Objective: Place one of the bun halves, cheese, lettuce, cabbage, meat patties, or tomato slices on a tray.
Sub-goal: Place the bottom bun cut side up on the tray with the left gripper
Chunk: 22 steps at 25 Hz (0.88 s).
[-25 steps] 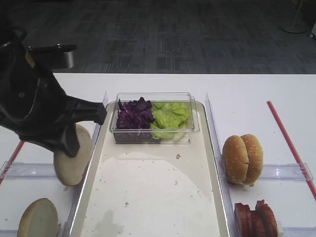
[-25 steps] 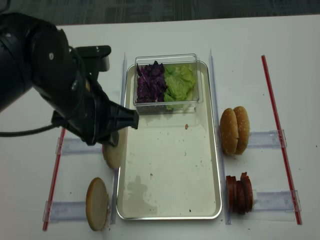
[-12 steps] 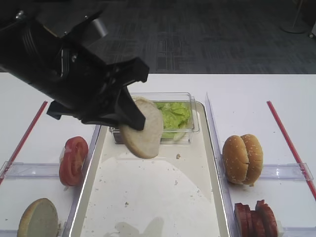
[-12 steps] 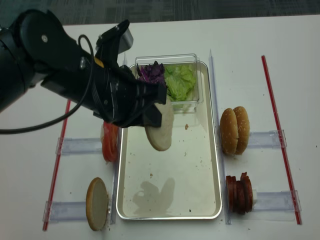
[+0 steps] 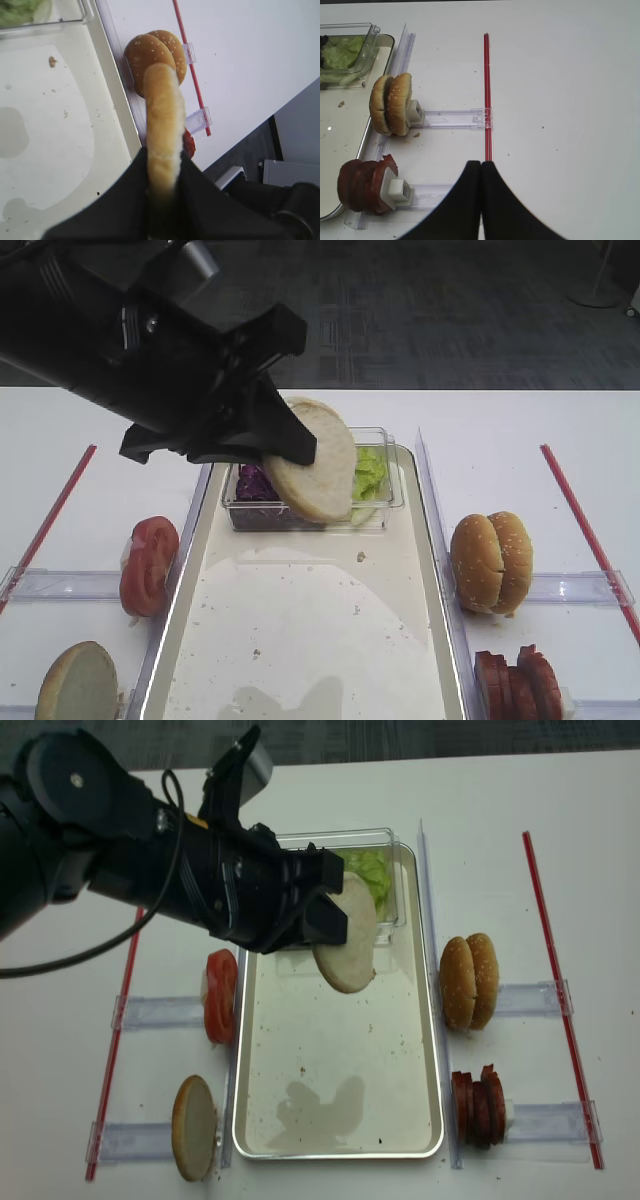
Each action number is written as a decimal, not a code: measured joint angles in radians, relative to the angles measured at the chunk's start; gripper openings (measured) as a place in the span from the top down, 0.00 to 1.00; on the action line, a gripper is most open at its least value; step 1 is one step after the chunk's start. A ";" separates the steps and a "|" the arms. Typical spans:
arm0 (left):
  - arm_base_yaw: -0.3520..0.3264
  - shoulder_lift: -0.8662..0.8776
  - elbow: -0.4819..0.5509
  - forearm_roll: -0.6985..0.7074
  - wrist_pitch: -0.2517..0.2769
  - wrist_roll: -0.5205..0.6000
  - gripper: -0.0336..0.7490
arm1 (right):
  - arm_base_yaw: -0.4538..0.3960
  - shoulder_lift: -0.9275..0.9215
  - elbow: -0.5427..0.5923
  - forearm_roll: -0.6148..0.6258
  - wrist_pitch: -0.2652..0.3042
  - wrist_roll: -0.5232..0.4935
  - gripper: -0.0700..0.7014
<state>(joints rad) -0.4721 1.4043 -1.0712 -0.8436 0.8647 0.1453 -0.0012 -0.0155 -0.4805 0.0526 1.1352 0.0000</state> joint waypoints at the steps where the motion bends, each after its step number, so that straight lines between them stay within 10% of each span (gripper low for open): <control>1: 0.012 0.000 0.000 0.000 0.000 0.000 0.88 | 0.000 0.000 0.000 0.000 0.000 0.000 0.44; 22: 0.040 0.248 0.092 -0.159 0.000 0.206 0.88 | 0.000 0.000 0.000 0.000 0.000 0.000 0.44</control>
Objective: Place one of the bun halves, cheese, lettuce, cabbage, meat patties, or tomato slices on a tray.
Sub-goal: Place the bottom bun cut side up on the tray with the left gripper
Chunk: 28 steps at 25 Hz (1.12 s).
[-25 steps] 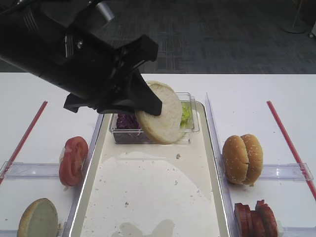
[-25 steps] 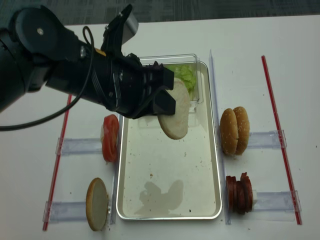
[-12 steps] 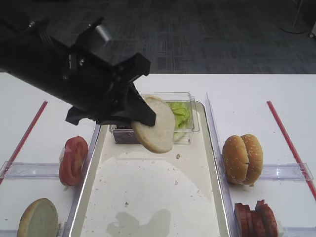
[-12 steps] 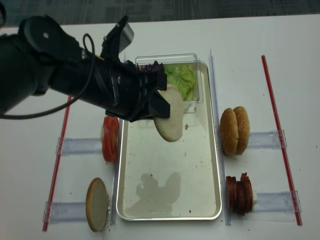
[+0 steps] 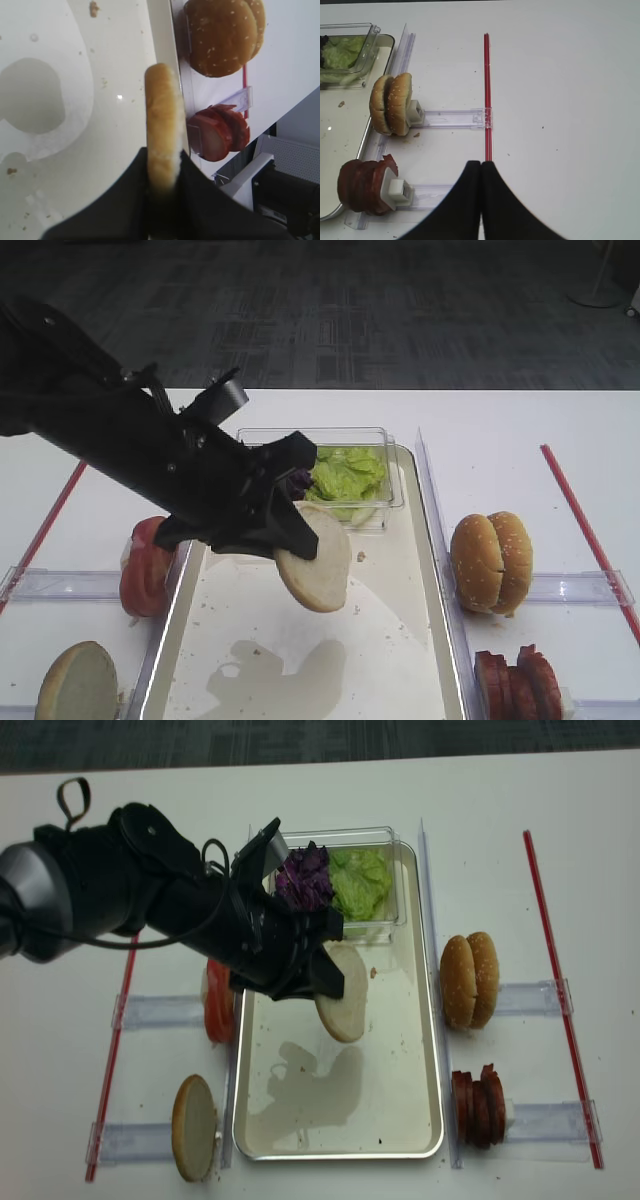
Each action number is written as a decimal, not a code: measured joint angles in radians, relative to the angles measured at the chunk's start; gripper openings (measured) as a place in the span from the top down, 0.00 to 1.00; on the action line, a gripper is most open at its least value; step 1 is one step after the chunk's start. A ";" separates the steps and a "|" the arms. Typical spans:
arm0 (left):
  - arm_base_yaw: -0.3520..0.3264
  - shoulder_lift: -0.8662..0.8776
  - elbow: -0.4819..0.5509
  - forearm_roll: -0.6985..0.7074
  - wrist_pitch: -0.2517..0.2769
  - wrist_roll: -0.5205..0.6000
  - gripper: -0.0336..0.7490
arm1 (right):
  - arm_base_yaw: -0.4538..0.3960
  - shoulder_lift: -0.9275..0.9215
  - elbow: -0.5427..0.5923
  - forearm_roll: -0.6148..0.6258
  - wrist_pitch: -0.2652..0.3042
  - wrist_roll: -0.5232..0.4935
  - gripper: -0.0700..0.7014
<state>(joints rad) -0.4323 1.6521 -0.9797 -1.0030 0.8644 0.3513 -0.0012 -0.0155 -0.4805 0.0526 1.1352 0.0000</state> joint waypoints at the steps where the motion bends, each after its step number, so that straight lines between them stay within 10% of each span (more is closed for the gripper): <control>1: 0.000 0.012 0.005 -0.002 0.001 0.011 0.88 | 0.000 0.000 0.000 0.000 0.000 0.000 0.44; 28: 0.000 0.115 0.010 -0.109 -0.046 0.137 0.88 | 0.000 0.000 0.000 0.000 0.000 0.000 0.44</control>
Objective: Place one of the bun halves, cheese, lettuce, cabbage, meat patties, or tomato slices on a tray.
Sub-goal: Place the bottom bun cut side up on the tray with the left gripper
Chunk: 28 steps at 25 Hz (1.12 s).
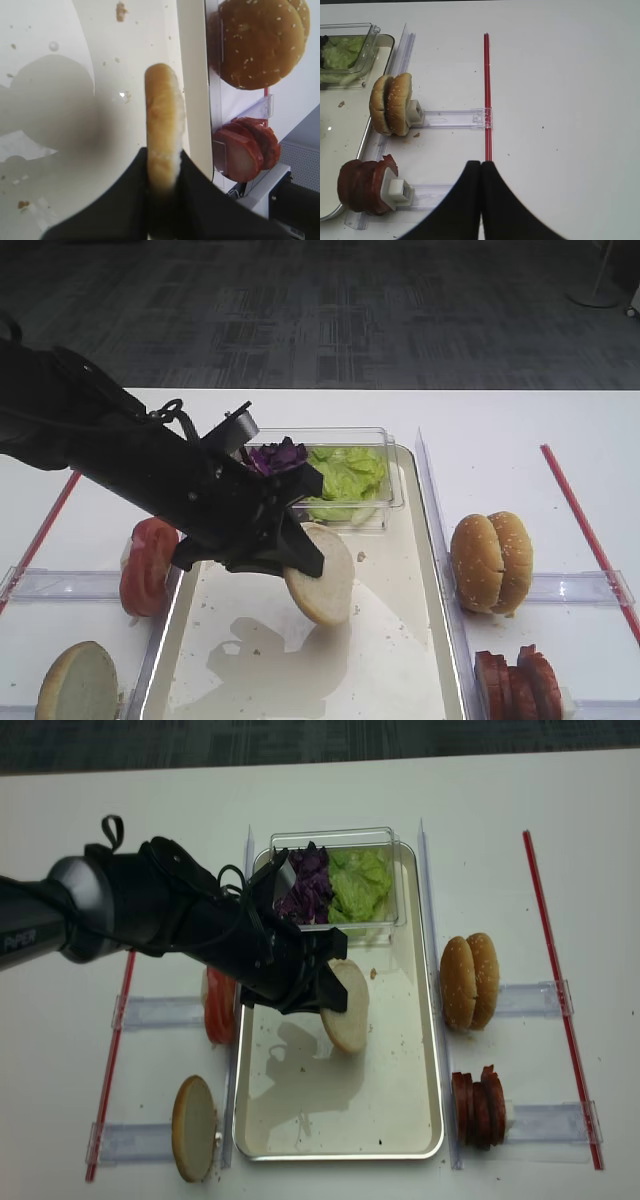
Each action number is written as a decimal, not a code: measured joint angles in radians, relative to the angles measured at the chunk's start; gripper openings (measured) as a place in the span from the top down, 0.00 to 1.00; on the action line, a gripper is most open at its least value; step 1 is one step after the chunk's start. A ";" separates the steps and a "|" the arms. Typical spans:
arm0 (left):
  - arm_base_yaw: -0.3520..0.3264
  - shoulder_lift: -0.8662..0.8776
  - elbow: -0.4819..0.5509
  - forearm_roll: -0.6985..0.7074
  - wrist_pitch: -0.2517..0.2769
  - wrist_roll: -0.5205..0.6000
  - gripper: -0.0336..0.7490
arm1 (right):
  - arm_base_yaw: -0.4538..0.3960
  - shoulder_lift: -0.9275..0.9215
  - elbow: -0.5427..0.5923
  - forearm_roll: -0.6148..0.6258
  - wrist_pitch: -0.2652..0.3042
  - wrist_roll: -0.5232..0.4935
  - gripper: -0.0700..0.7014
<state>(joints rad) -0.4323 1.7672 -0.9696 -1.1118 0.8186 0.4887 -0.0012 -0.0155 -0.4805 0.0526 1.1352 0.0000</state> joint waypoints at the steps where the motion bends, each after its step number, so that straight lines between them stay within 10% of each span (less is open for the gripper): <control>1: 0.000 0.006 0.000 -0.002 0.000 0.000 0.88 | 0.000 0.000 0.000 0.000 0.000 0.000 0.44; 28: 0.027 0.057 0.000 -0.012 0.021 0.002 0.64 | 0.000 0.000 0.000 0.000 0.000 0.000 0.44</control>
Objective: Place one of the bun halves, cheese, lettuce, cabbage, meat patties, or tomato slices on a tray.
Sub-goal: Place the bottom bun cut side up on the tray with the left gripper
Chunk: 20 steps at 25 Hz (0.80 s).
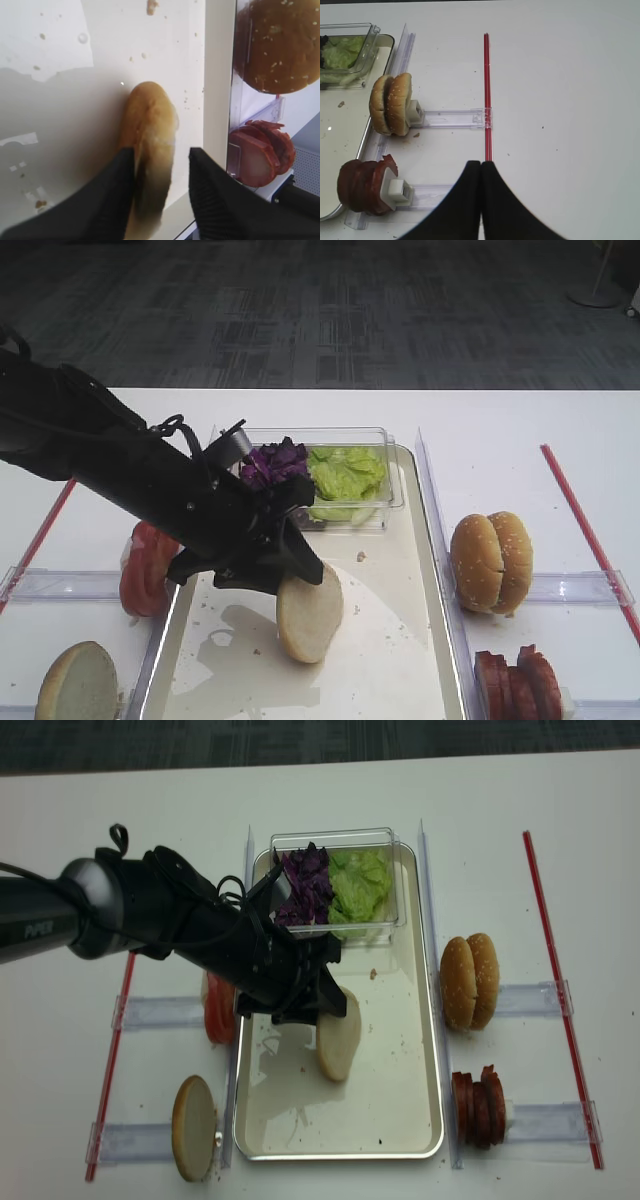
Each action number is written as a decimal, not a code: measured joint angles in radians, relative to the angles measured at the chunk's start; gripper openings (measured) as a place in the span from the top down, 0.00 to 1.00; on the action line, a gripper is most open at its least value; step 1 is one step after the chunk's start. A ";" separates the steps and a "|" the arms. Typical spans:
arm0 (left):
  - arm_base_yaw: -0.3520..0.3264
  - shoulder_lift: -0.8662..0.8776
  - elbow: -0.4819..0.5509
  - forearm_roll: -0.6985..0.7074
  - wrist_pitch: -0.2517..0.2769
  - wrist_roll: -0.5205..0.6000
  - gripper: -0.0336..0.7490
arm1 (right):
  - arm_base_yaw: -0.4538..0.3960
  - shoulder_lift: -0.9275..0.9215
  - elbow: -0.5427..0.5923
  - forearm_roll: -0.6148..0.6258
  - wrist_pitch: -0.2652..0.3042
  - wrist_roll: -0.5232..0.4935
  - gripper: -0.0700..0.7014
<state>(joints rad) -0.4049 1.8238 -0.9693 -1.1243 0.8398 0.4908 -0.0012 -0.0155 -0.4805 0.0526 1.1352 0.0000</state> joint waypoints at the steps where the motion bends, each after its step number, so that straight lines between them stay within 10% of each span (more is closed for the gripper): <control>1: 0.000 0.000 0.000 0.000 0.000 0.000 0.62 | 0.000 0.000 0.000 0.000 0.000 0.000 0.44; 20: 0.000 0.000 0.000 0.023 -0.002 -0.037 0.28 | 0.000 0.000 0.000 0.000 0.000 0.000 0.44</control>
<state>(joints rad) -0.4049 1.8238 -0.9693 -1.1013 0.8378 0.4543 -0.0012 -0.0155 -0.4805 0.0526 1.1352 0.0000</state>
